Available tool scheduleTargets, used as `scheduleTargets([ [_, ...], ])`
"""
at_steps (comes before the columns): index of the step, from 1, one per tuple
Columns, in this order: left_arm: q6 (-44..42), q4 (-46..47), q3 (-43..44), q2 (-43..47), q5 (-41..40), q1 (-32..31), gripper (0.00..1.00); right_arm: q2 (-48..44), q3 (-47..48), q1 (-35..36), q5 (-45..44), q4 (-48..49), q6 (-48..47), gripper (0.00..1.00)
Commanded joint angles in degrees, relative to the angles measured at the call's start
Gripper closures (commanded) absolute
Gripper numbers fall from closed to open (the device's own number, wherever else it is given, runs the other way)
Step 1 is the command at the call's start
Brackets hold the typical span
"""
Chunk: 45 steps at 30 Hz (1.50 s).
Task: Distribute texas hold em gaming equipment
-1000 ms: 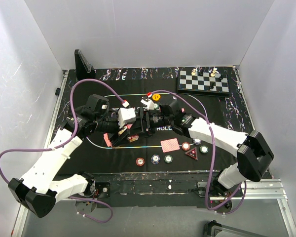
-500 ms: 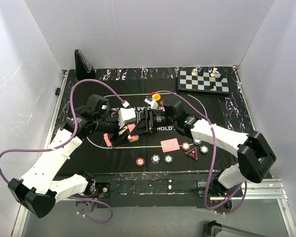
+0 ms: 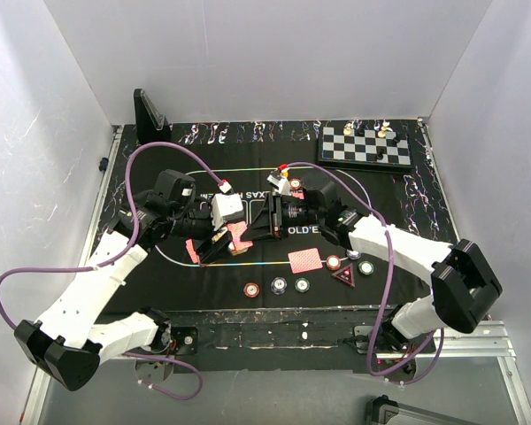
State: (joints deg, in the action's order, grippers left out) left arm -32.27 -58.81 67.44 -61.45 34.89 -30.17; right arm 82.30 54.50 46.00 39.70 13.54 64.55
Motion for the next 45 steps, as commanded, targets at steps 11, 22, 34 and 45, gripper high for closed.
scheduleTargets([
  [11, 0.28, 1.50, 1.47, 1.86, 1.67, 0.03, 0.81, -6.10, -3.17, -3.63, 0.81, 0.26, 1.36, 0.81],
  [22, -0.16, 1.33, 0.67, 2.04, 1.14, 0.03, 0.81, -10.58, -5.63, -6.97, 2.39, 1.58, 3.82, 0.99],
  [34, -0.60, 0.97, 0.41, 2.21, 1.05, 0.03, 0.82, -21.65, -10.99, -21.38, 6.35, -10.63, -2.67, 0.99],
  [45, -0.42, 0.89, 0.85, 2.04, 1.32, 0.03, 0.82, -15.43, -17.67, -26.75, 0.64, -24.18, -19.02, 0.99],
])
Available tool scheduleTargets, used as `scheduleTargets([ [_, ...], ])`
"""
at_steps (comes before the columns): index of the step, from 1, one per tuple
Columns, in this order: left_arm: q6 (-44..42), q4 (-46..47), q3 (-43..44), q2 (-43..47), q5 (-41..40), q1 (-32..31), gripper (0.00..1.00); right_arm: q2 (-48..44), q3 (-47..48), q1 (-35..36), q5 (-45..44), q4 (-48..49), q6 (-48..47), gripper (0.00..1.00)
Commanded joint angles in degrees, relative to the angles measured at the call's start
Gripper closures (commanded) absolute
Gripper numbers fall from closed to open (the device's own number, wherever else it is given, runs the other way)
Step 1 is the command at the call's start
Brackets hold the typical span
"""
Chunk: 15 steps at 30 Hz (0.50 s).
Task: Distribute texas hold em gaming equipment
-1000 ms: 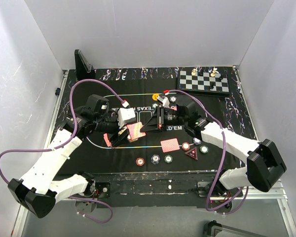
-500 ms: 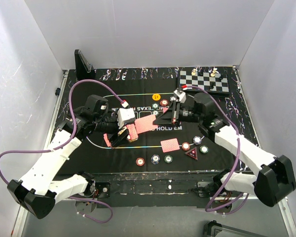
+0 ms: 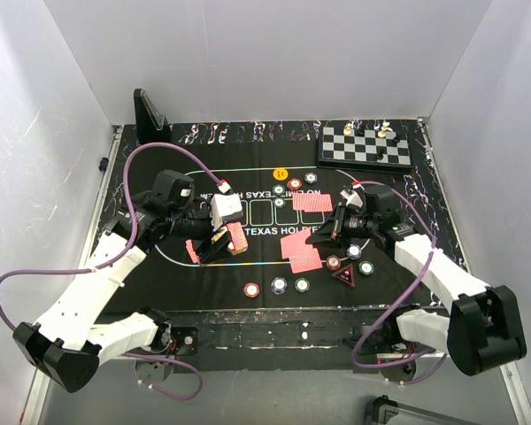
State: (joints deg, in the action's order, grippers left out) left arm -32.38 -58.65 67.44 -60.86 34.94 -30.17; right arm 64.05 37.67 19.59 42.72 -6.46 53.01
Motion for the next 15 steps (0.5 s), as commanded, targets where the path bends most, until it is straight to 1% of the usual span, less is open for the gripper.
scheduleTargets([
  [1, -0.31, 0.65, 0.85, 1.45, 1.27, 0.03, 0.82, 3.53, -1.02, -0.35, -3.68, -4.35, -8.27, 0.99],
  [5, -0.31, 0.65, 1.03, 1.27, 1.27, 0.03, 0.82, 7.04, -0.85, -0.43, -6.59, -3.91, -10.38, 0.99],
  [11, -0.23, 0.64, 1.03, 1.45, 1.27, 0.03, 0.82, 12.76, 1.79, -0.35, -12.48, -7.42, -15.92, 0.99],
  [15, -0.14, 0.56, 1.20, 1.45, 1.18, 0.03, 0.82, 16.01, 3.11, -0.35, -14.06, -7.96, -17.24, 0.99],
])
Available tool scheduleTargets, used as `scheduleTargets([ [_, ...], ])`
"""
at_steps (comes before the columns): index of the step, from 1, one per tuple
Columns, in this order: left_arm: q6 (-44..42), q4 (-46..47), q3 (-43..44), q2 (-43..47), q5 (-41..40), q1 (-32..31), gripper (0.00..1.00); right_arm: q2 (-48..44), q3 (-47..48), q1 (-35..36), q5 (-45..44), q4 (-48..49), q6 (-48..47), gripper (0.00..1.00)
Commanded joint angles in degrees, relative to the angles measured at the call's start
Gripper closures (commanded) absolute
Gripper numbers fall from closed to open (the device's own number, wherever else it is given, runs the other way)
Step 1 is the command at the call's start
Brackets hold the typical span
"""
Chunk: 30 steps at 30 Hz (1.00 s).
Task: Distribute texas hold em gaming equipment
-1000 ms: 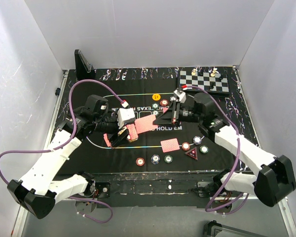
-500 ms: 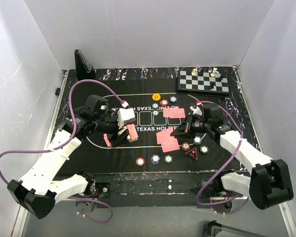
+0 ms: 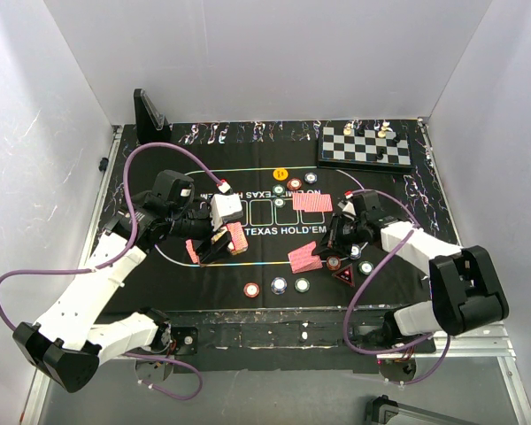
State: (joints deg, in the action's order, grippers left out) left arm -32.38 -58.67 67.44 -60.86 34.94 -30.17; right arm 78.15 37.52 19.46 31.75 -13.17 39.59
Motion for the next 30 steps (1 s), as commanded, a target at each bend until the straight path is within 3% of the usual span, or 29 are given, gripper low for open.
scheduleTargets([
  [1, -0.05, 0.58, 1.29, 1.36, 1.36, 0.03, 0.82, 2.44, 3.35, -0.22, -3.53, -1.51, -4.08, 0.99],
  [8, -0.14, 0.32, 1.73, 1.01, 1.36, 0.03, 0.81, 2.19, 4.32, -0.22, -9.94, -6.95, -5.84, 0.99],
  [10, -0.31, 0.23, 1.73, 1.01, 1.45, 0.03, 0.81, 1.22, 4.58, -0.22, -11.53, -8.88, -6.54, 0.88],
  [13, -0.23, 0.23, 1.73, 0.92, 1.54, 0.03, 0.81, 0.34, 5.37, -0.22, -12.23, -11.00, -7.16, 0.58],
  [14, -0.14, 0.40, 1.73, 0.83, 1.71, 0.03, 0.81, -0.01, 5.90, -0.22, -12.32, -11.87, -7.34, 0.52],
  [17, -0.05, 0.40, 1.73, 0.83, 1.80, 0.03, 0.81, -1.33, 8.09, -0.13, -12.41, -13.46, -7.43, 0.43],
  [23, -0.05, 0.32, 1.91, 0.92, 1.62, 0.03, 0.81, -4.66, 15.64, 1.54, -11.54, -16.80, -6.11, 0.41],
  [25, -0.05, 0.32, 1.56, 1.01, 1.62, 0.03, 0.81, -6.86, 18.10, 2.68, -8.48, -16.80, -4.71, 0.35],
  [27, -0.05, 0.40, 1.20, 1.01, 1.80, 0.03, 0.81, -9.58, 19.78, 4.00, -4.44, -15.05, -2.60, 0.21],
  [30, 0.04, 0.58, 1.20, 0.92, 2.06, 0.03, 0.81, -13.19, 18.57, 5.93, 4.26, -6.99, 4.15, 0.16],
])
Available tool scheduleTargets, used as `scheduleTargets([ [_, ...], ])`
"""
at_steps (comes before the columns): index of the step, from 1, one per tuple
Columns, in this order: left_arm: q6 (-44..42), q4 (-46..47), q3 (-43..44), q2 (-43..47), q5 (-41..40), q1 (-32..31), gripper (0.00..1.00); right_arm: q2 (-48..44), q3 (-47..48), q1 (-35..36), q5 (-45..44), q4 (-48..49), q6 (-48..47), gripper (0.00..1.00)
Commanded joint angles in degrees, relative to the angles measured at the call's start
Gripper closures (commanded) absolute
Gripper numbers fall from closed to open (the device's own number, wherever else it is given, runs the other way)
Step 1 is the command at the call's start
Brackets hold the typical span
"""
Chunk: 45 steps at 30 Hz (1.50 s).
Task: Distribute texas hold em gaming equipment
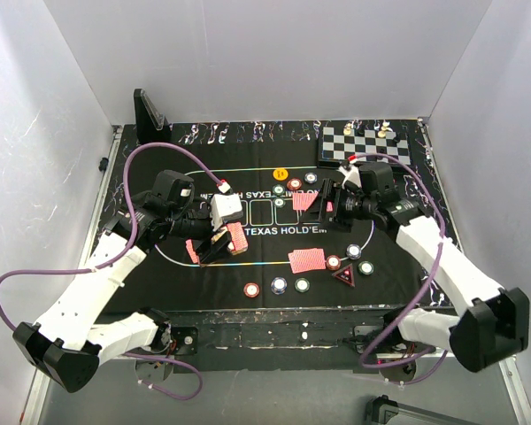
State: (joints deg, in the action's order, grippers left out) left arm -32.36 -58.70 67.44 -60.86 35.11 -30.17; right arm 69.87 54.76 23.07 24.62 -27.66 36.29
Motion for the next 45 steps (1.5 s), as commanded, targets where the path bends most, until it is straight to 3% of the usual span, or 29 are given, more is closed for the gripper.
scheduleTargets([
  [1, 0.02, 0.60, 1.29, 0.83, 1.89, 0.03, 0.81, -5.35, 0.35, 3.03, 13.85, 11.10, 10.52, 0.16],
  [4, -0.07, 0.69, 1.29, 0.74, 1.80, -0.06, 0.81, -4.83, -0.45, 6.80, 18.00, 21.14, 16.96, 0.14],
  [13, -0.07, 0.34, 1.64, 0.66, 1.80, 0.03, 0.81, 7.20, 8.43, 20.34, 15.63, 27.13, 19.51, 0.12],
  [27, -0.16, 0.16, 1.64, 0.92, 1.71, 0.03, 0.81, 20.75, 11.42, 28.08, 15.54, 39.88, 24.62, 0.10],
  [38, 0.01, 0.34, 1.29, 1.89, 1.98, 0.03, 0.81, 20.49, 7.91, 27.29, 15.28, 39.26, 25.23, 0.40],
  [45, 0.02, 0.42, 0.85, 2.24, 1.98, 0.03, 0.81, 17.94, 4.39, 25.01, 15.89, 41.72, 26.90, 0.49],
])
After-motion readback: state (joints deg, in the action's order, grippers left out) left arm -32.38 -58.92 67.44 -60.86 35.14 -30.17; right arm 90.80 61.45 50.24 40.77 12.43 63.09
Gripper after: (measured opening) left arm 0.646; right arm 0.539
